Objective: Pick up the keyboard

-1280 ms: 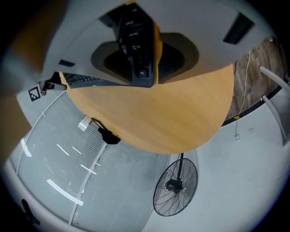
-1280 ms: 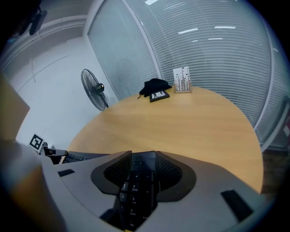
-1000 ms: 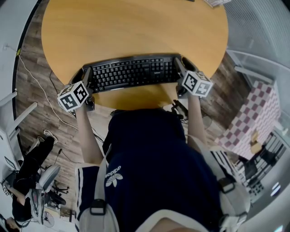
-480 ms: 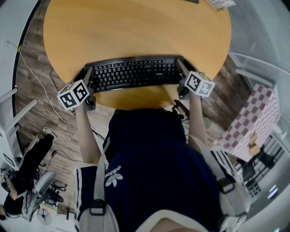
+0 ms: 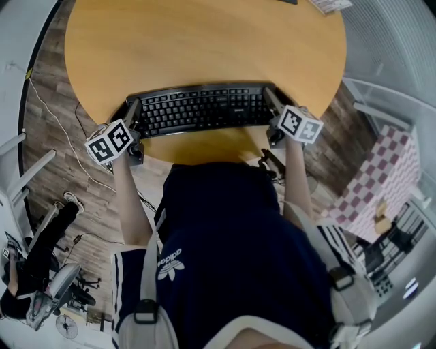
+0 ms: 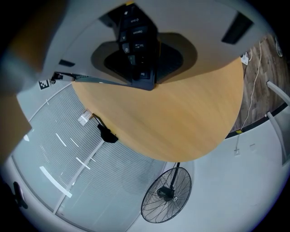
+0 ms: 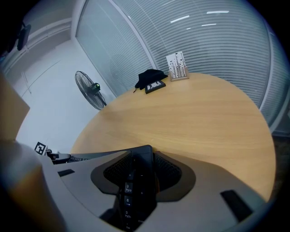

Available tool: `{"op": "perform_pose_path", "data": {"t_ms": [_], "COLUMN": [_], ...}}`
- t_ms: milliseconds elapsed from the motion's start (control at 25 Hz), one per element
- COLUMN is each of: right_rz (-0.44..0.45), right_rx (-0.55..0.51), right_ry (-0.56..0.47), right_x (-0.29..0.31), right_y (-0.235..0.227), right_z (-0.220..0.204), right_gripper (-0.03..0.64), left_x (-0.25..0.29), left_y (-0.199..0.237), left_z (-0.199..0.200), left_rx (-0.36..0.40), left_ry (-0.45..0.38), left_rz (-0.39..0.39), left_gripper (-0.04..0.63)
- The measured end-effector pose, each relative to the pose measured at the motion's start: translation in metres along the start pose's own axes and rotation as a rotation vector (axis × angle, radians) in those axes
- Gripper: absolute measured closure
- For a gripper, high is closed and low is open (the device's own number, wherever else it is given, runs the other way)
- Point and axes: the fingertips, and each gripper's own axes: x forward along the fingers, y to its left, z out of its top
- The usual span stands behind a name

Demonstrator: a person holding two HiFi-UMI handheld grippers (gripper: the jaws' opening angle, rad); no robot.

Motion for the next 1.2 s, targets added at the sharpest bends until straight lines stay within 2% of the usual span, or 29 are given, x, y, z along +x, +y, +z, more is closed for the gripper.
{"op": "perform_pose_path", "data": {"t_ms": [480,840,1000,1120,1200], "right_rz": [-0.02,0.058,0.072,0.081,0.09], "right_rx": [-0.006,-0.066,-0.123,-0.105,-0.132], "right_ry": [-0.008,-0.156,-0.185,-0.226,-0.255], "right_x": [-0.007,-0.031,-0.043,-0.049,-0.056], "right_y": [0.006,0.03,0.043,0.044,0.052], "right_z": [0.004,0.038,0.049,0.051,0.058], "right_gripper": [0.469,0.469,0.468,0.468,0.468], "left_x": [-0.007,-0.035,-0.048,-0.058,-0.066], "left_y": [0.0,-0.018,-0.024,-0.028,-0.03], "left_z": [0.003,0.035,0.046,0.054,0.058], "left_rx": [-0.007,0.076,0.116,0.133,0.145], "left_ry": [-0.029,-0.176,-0.219,-0.26,-0.294], "left_rz": [0.005,-0.043,-0.065,-0.074,-0.084], "left_gripper": [0.436,0.436,0.436,0.436,0.436]}}
